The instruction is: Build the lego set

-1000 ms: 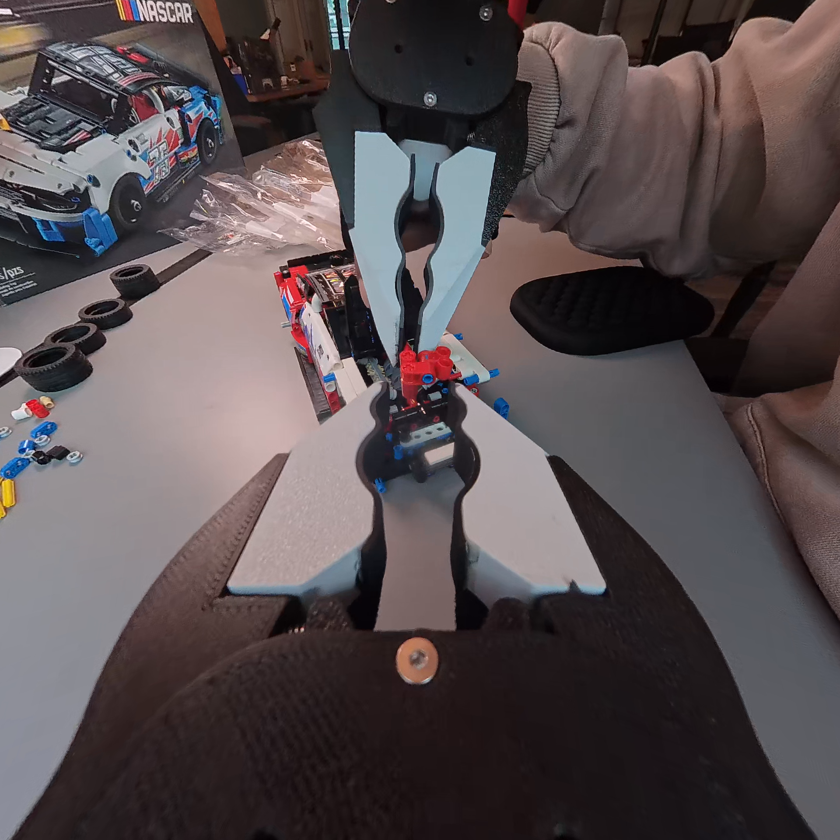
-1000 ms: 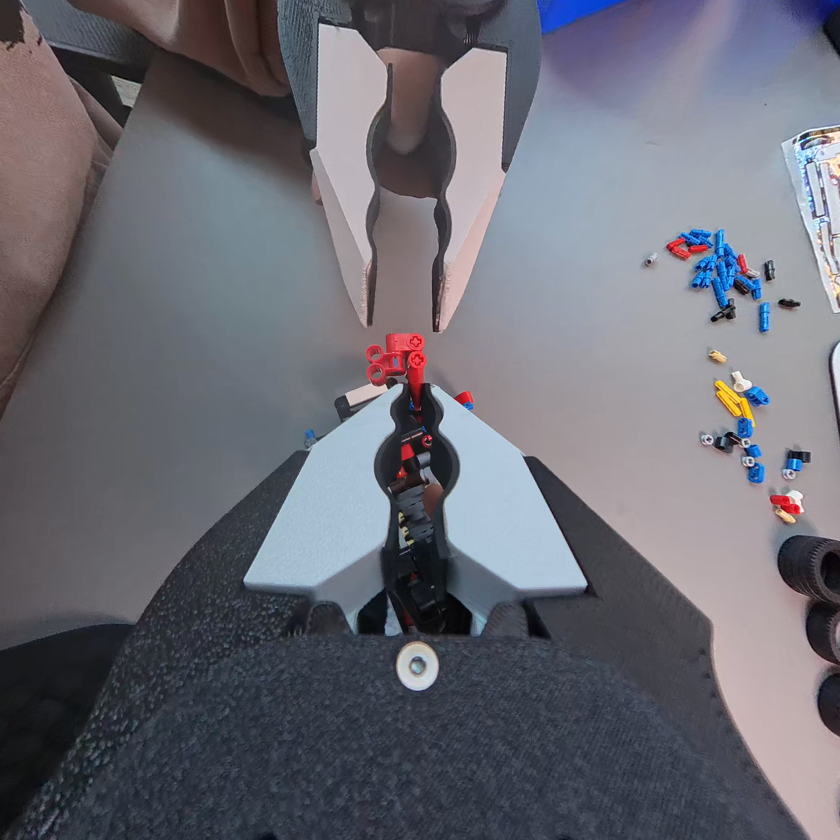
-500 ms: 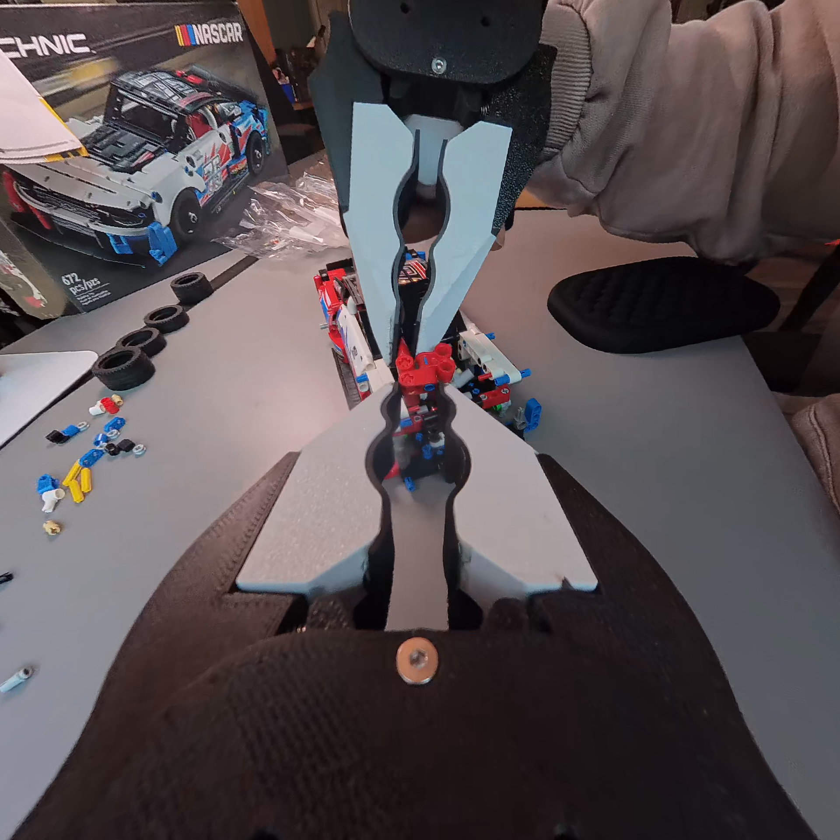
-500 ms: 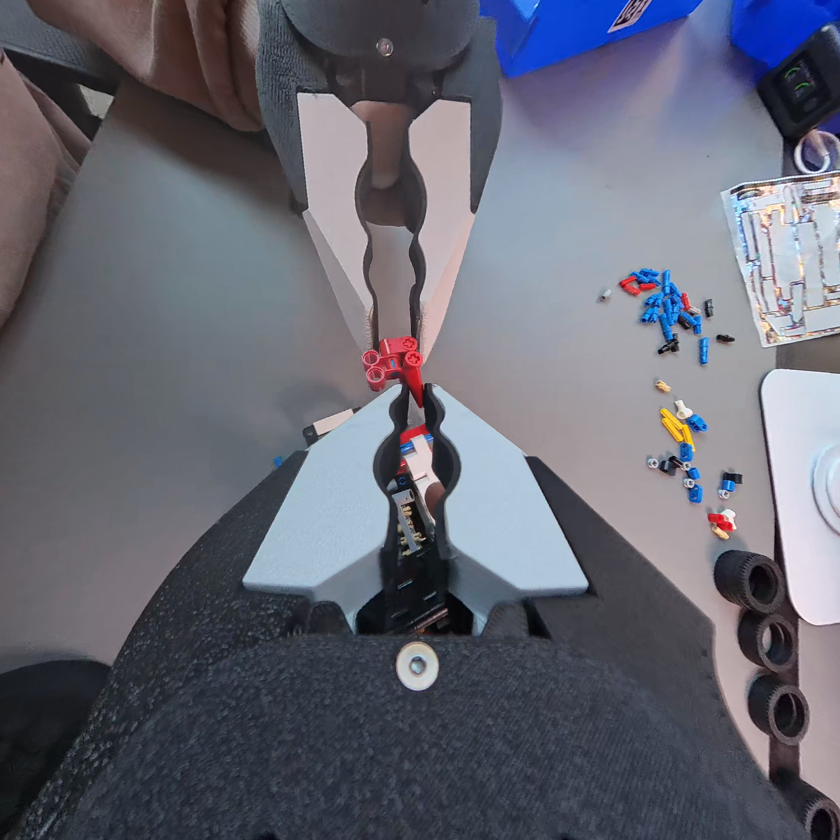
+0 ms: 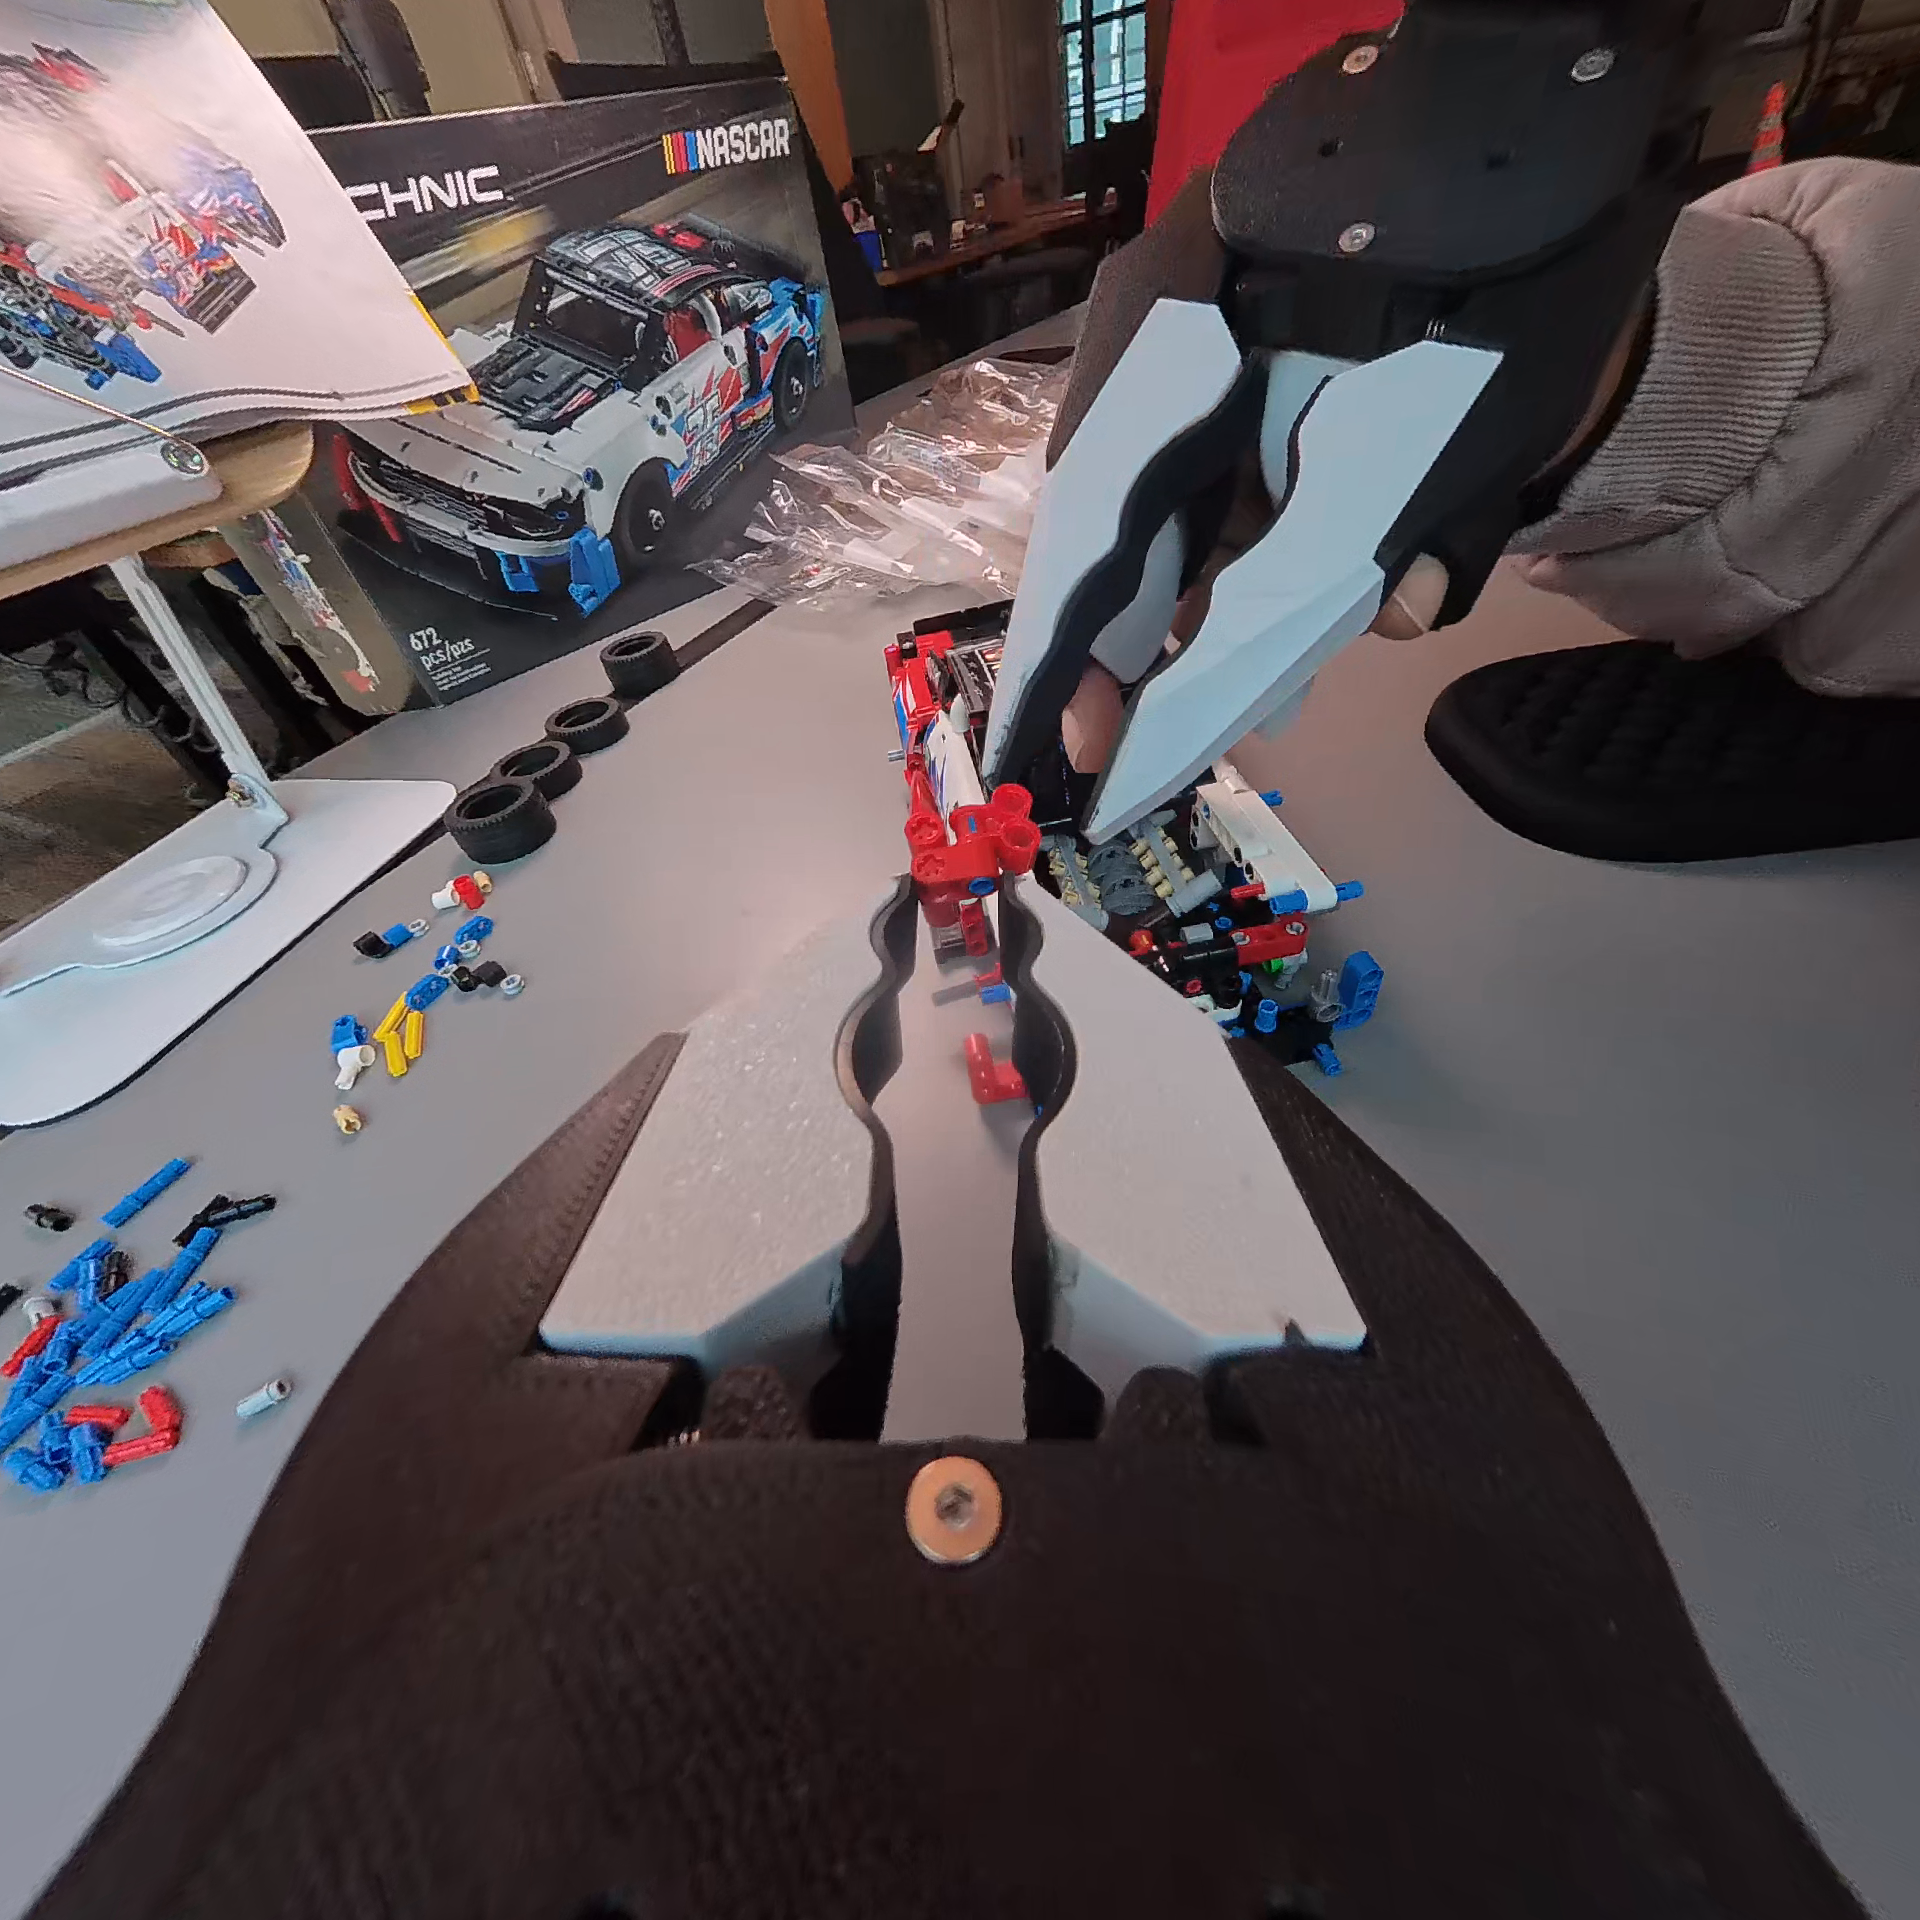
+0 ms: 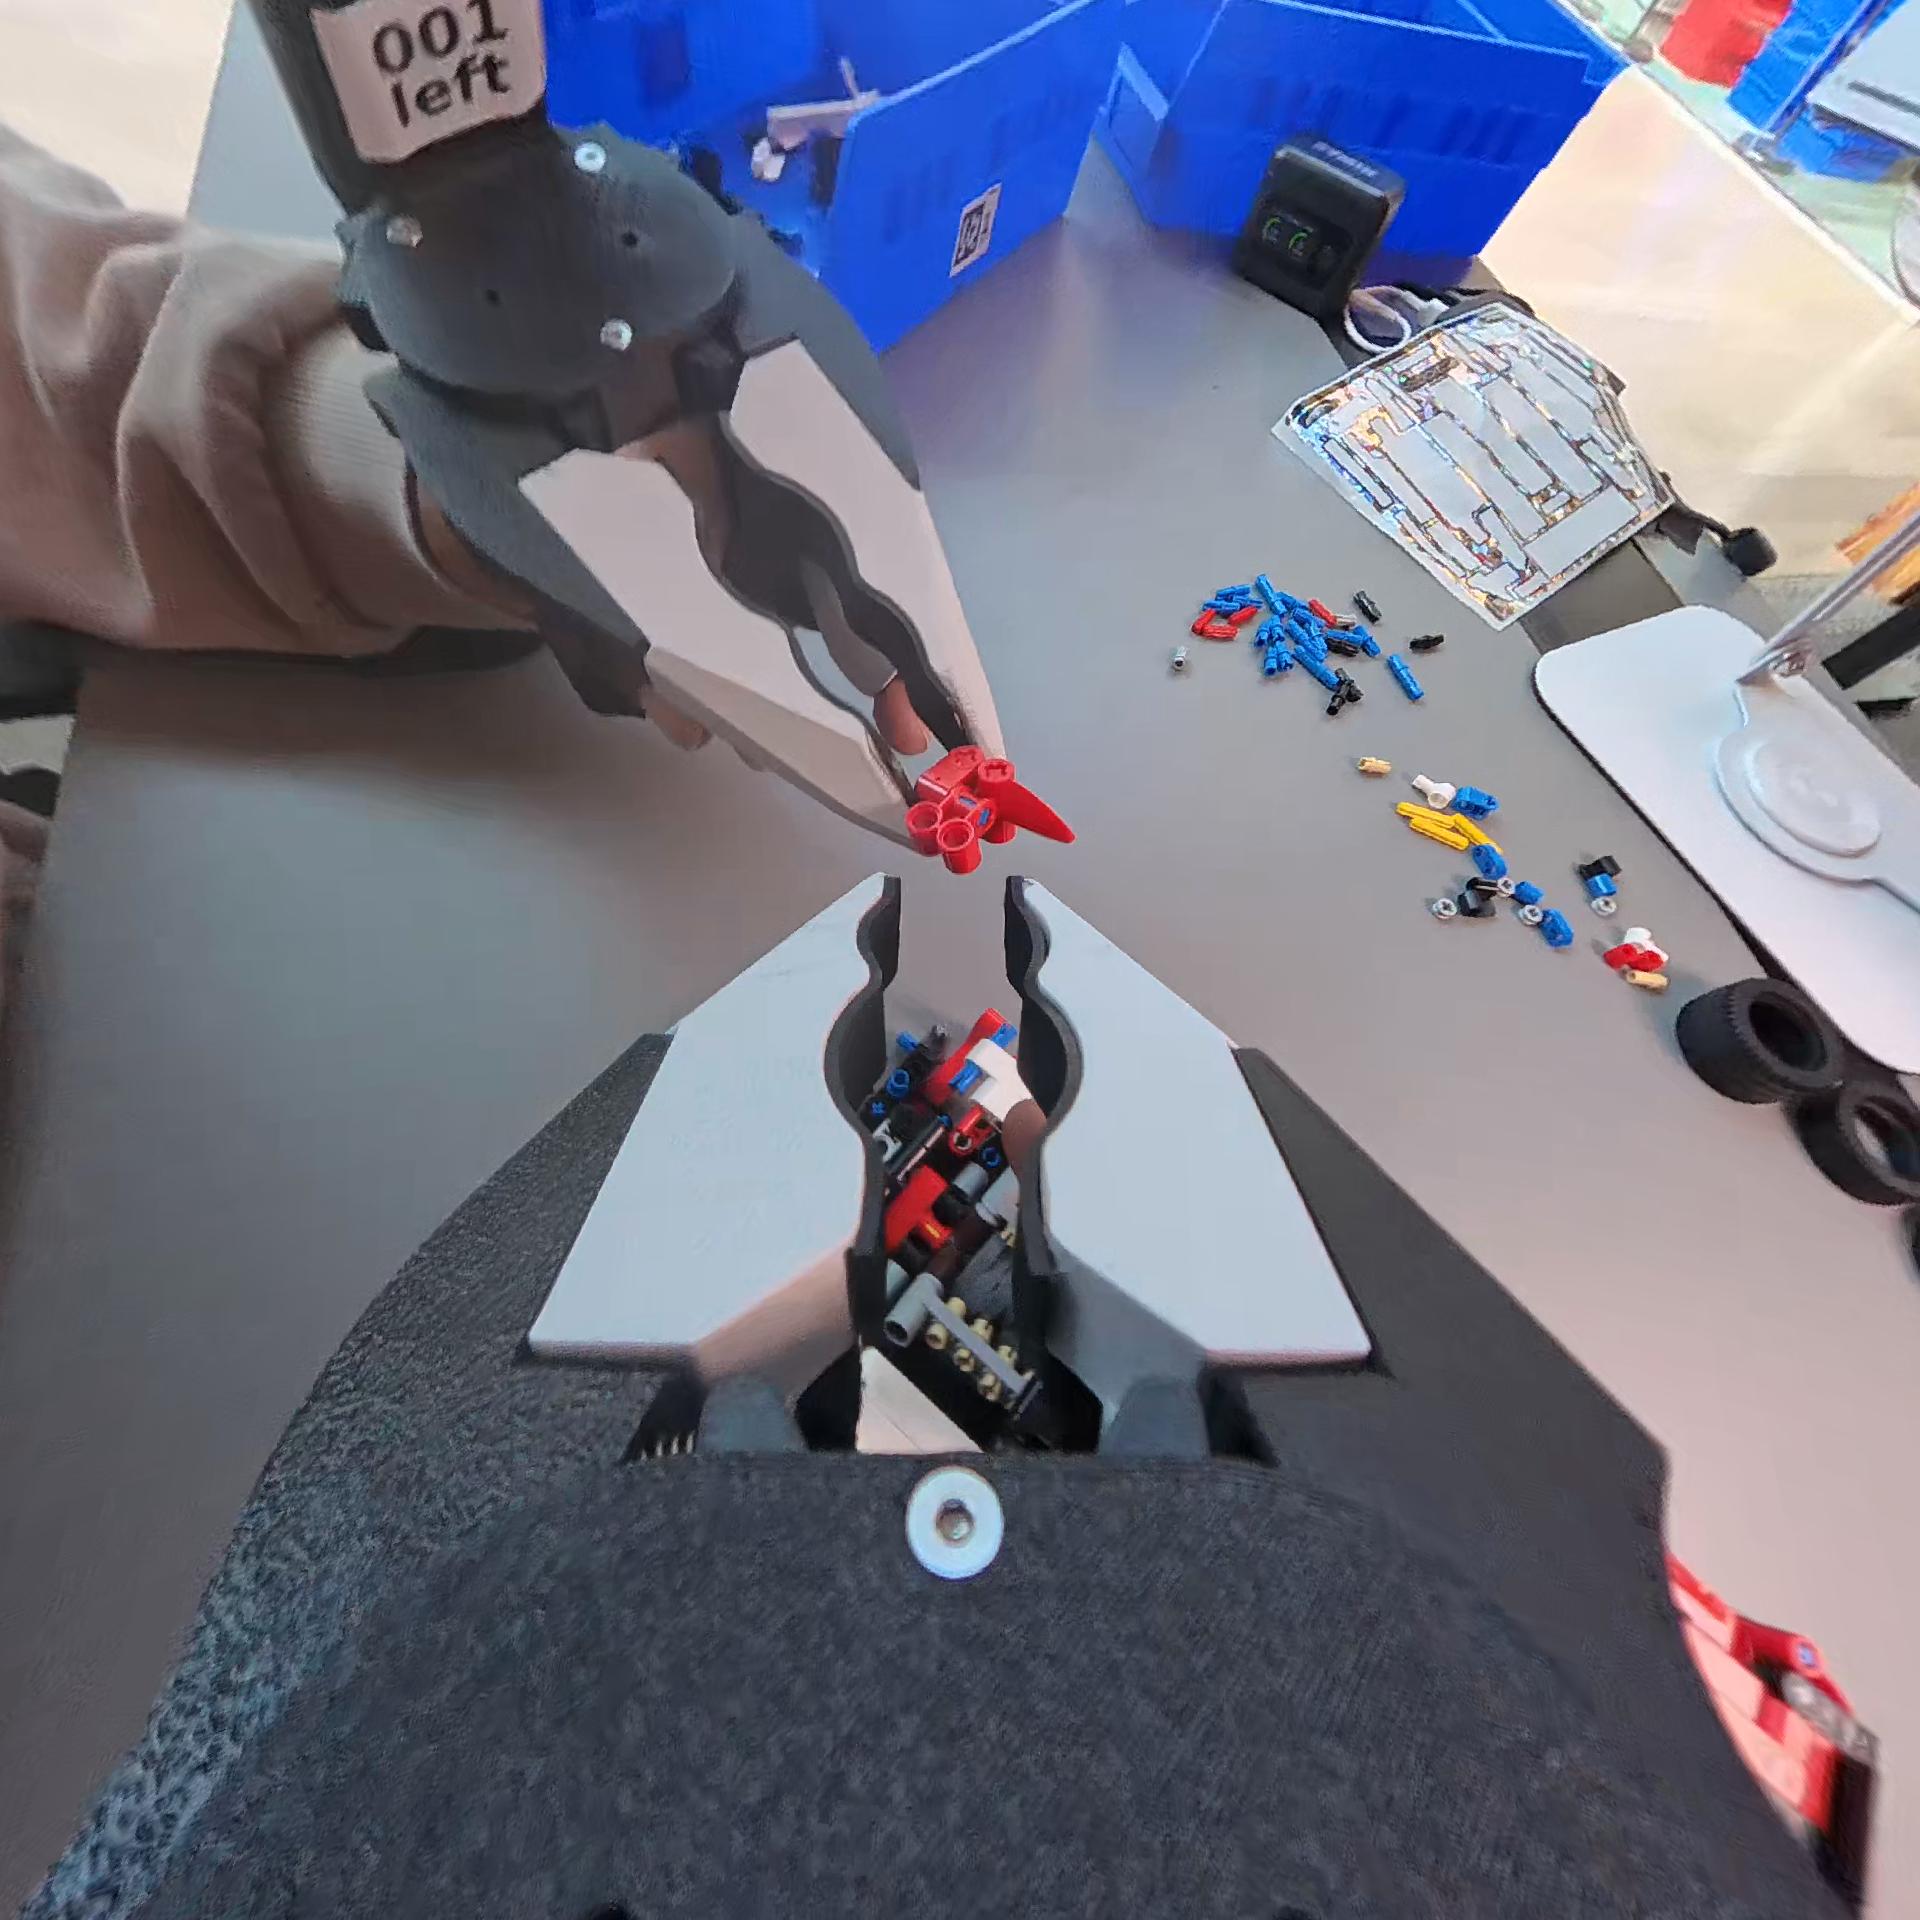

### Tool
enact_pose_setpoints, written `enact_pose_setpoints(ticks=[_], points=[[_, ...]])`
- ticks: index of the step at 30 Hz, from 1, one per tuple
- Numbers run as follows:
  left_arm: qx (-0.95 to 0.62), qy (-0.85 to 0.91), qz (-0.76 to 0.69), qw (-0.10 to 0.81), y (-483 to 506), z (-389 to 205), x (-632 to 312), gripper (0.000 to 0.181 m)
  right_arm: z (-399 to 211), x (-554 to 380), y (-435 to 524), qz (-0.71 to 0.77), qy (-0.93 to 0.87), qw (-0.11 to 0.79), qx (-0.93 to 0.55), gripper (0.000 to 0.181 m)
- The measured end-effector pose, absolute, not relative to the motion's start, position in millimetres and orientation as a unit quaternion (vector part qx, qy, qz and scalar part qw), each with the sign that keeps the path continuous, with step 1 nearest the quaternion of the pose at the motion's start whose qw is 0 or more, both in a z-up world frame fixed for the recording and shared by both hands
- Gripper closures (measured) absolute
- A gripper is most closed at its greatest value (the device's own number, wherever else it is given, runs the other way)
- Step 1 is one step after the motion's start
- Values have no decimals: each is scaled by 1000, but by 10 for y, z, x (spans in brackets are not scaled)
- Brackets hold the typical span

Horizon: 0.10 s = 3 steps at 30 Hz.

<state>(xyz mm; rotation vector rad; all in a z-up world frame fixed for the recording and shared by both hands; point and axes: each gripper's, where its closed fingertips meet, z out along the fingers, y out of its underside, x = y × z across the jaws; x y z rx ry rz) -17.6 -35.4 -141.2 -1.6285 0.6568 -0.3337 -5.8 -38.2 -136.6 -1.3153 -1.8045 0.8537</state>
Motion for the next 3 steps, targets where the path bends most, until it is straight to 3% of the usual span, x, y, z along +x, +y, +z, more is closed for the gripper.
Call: enact_pose_setpoints(ticks=[3], points=[[-704, 303, -121, 631, -366, -1420, -124, 168, -1301, -93, -378, 370, -655, 374, -543, 164]])
